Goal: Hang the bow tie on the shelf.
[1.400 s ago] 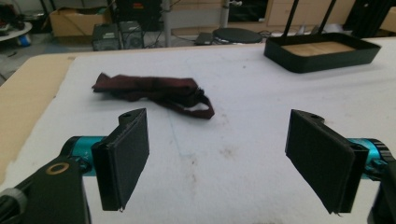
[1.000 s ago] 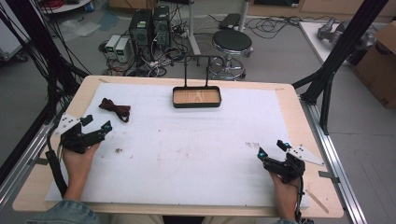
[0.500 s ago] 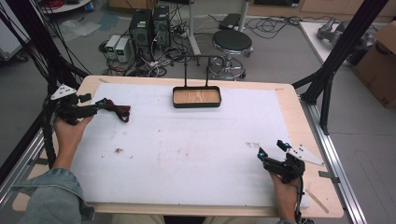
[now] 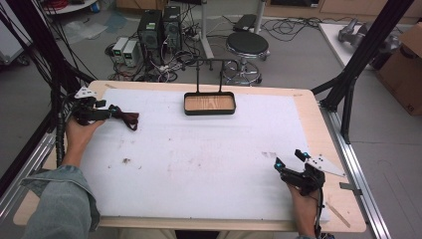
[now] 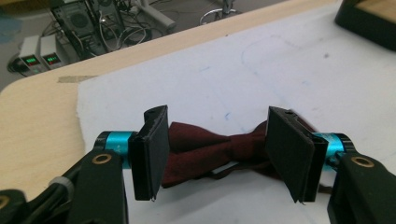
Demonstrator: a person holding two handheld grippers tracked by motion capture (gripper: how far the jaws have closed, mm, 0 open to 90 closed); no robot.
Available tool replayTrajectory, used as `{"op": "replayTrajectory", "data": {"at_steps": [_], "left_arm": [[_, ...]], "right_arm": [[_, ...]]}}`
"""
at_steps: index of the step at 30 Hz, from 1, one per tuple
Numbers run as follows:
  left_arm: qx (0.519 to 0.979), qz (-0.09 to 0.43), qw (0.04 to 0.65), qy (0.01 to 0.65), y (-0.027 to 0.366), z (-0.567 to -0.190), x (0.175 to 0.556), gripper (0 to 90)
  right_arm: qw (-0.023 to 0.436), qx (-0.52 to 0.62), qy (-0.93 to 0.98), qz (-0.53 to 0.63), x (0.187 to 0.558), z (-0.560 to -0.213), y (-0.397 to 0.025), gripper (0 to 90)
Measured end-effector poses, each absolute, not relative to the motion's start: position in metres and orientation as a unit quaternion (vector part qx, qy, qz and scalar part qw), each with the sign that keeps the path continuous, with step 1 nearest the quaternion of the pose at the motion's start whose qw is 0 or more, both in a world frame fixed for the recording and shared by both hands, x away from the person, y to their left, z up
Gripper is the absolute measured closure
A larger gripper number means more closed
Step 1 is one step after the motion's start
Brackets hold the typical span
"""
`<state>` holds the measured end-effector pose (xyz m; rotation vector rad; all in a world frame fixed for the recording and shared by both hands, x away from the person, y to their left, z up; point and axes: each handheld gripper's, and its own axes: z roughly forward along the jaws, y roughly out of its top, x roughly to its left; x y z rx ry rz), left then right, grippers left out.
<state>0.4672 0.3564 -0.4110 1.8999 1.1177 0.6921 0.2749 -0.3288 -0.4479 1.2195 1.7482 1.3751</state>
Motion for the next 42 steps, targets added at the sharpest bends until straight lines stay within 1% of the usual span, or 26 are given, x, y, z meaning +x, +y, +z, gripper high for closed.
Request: {"op": "replayTrajectory", "data": {"at_steps": [6,7,13,20,24,26,27,28,35,36,37,41,42], "left_arm": [[0.778,0.264,0.382,0.422,0.357,-0.417,0.475,45.7],[0.783,0.264,0.379,0.417,0.357,-0.417,0.476,47.7],[0.816,0.255,0.341,0.39,0.354,-0.422,0.483,47.8],[0.836,0.257,0.309,0.374,0.35,-0.428,0.491,48.1],[0.838,0.253,0.308,0.373,0.351,-0.429,0.493,49.3],[0.84,0.249,0.309,0.37,0.351,-0.43,0.493,52.1],[0.842,0.249,0.307,0.368,0.351,-0.43,0.493,52.1],[0.847,0.249,0.3,0.361,0.35,-0.432,0.494,55.2],[0.855,0.257,0.285,0.349,0.35,-0.435,0.492,65.0],[0.855,0.258,0.285,0.348,0.349,-0.435,0.491,68.4],[0.856,0.26,0.281,0.347,0.349,-0.435,0.491,68.4],[0.857,0.266,0.275,0.345,0.347,-0.433,0.488,82.0],[0.857,0.262,0.276,0.348,0.347,-0.432,0.488,82.0]], "right_arm": [[0.298,0.459,0.658,0.517,0.275,-0.448,-0.329,15.1],[0.298,0.459,0.658,0.517,0.275,-0.448,-0.329,15.1],[0.298,0.46,0.658,0.517,0.275,-0.448,-0.329,15.0],[0.299,0.46,0.657,0.517,0.275,-0.448,-0.329,15.1],[0.299,0.46,0.657,0.516,0.275,-0.448,-0.329,15.1],[0.299,0.461,0.657,0.516,0.275,-0.448,-0.329,15.1],[0.299,0.461,0.657,0.516,0.275,-0.448,-0.329,15.1],[0.299,0.462,0.657,0.516,0.275,-0.448,-0.329,15.1],[0.298,0.464,0.656,0.516,0.275,-0.448,-0.329,15.1],[0.299,0.463,0.656,0.516,0.275,-0.448,-0.329,15.1],[0.299,0.463,0.656,0.516,0.275,-0.448,-0.329,15.1],[0.298,0.464,0.655,0.516,0.275,-0.448,-0.329,15.1],[0.298,0.464,0.655,0.516,0.275,-0.448,-0.329,15.1]]}}
